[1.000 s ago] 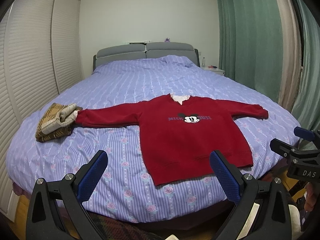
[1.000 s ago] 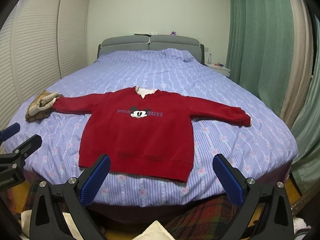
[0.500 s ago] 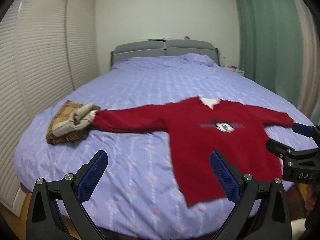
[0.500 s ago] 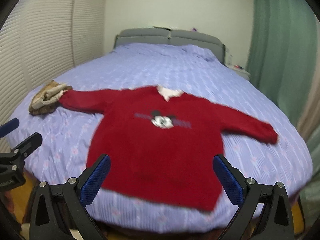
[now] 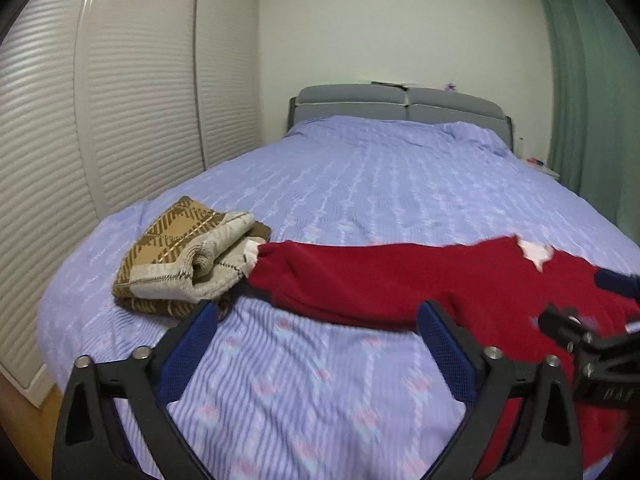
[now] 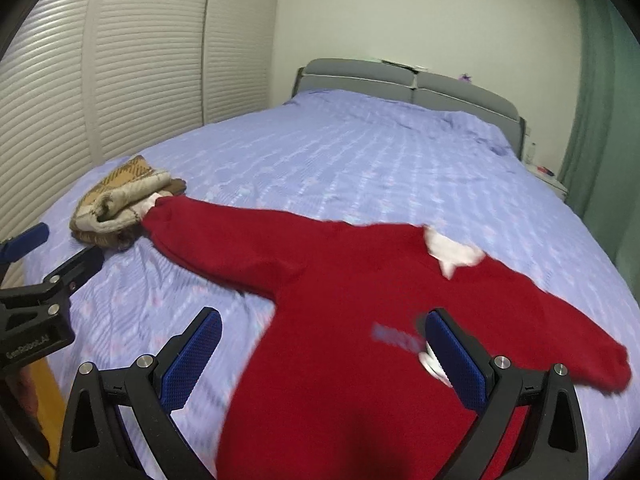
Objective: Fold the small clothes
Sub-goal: 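Grasp the red sweatshirt's sleeve cuff with the left gripper and lift it, then fold the held sleeve across the sweatshirt body and open the left gripper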
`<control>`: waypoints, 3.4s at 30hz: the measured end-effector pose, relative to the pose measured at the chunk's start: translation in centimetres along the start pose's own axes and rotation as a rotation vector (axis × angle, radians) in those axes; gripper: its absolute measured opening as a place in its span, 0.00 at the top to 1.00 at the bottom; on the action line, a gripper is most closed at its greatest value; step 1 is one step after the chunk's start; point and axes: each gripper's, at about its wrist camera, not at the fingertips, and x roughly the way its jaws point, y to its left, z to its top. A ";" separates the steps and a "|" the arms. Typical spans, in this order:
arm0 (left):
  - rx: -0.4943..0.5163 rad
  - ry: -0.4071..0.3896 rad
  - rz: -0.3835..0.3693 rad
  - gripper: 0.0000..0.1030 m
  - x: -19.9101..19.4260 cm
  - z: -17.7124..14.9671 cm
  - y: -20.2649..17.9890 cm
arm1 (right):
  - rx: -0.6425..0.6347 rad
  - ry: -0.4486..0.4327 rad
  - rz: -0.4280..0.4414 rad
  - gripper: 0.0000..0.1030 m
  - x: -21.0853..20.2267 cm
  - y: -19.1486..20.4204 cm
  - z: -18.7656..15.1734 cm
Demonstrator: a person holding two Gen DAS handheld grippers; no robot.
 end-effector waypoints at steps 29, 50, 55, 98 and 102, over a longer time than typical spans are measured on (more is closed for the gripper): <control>-0.326 0.236 0.018 0.74 18.1 -1.5 4.5 | 0.058 0.118 0.032 0.00 13.2 1.6 2.9; 0.200 -0.155 -0.237 0.74 4.2 10.3 -17.1 | 0.239 -0.011 -0.221 0.01 1.7 -15.4 1.6; 0.278 -0.068 -0.298 0.74 5.5 7.3 -24.9 | 0.286 -0.001 -0.321 0.00 -0.1 -20.5 -0.8; 0.259 0.121 -0.432 0.05 -2.7 4.0 -34.1 | 0.442 -0.012 -0.449 0.01 -8.7 -30.5 -7.0; 0.294 0.117 -0.441 0.03 -3.5 4.1 -36.5 | 0.377 -0.018 -0.462 0.01 -9.5 -31.7 -6.3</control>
